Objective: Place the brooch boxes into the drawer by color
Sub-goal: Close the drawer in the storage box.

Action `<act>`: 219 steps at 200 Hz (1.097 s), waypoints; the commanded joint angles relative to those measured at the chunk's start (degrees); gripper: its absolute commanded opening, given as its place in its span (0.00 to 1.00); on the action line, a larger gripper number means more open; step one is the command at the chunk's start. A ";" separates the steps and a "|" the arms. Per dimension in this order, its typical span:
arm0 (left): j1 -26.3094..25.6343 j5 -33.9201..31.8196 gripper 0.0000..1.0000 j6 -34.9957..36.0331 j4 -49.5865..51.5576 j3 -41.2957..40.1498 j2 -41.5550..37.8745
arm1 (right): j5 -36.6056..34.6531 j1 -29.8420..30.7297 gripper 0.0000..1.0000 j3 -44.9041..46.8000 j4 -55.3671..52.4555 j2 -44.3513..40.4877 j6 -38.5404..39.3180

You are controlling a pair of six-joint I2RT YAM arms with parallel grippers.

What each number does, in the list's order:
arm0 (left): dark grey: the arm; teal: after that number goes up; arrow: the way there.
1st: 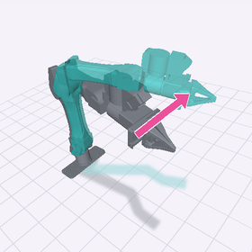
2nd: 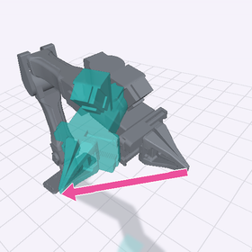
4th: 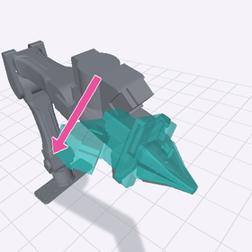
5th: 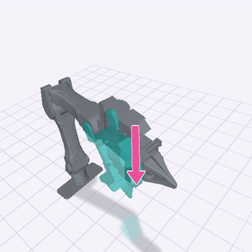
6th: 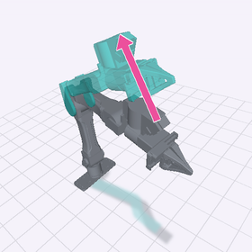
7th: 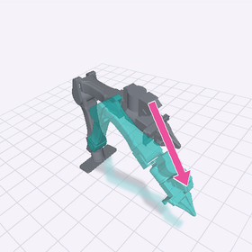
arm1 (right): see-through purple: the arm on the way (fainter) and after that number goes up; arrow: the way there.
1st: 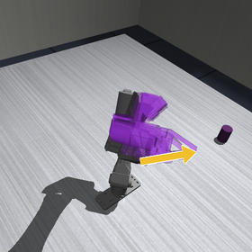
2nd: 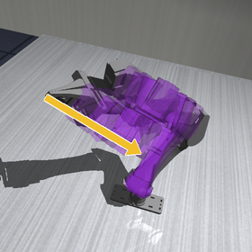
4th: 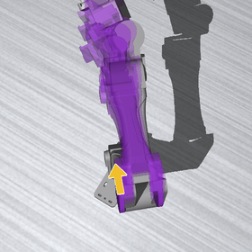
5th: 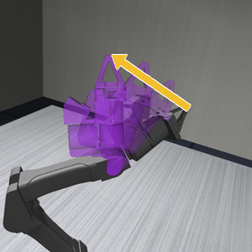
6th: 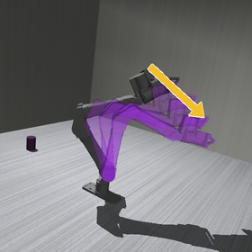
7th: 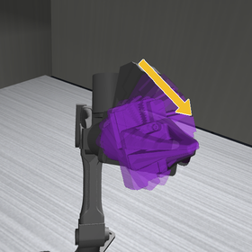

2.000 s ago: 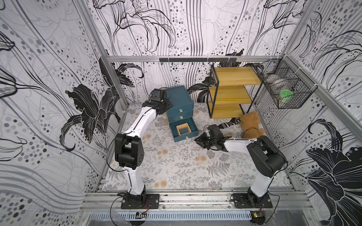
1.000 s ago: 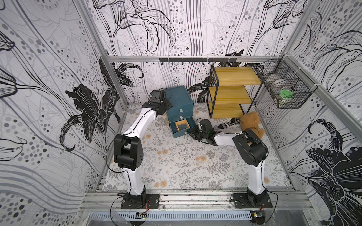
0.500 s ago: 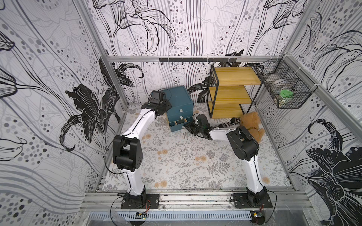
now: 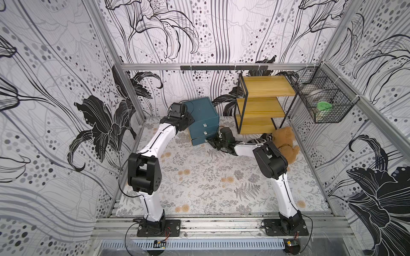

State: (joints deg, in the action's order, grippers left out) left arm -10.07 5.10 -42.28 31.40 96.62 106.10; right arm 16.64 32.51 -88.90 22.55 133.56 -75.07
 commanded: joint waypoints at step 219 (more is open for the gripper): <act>0.17 -20.85 0.97 1.45 -9.52 -26.26 -36.34 | -36.53 -5.77 0.96 8.61 -45.70 -48.73 41.31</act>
State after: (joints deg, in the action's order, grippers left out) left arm -10.09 -7.62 -44.47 24.97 74.32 72.99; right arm -9.02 26.85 -80.53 -11.16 88.51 -44.12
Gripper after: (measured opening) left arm 0.974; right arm 0.956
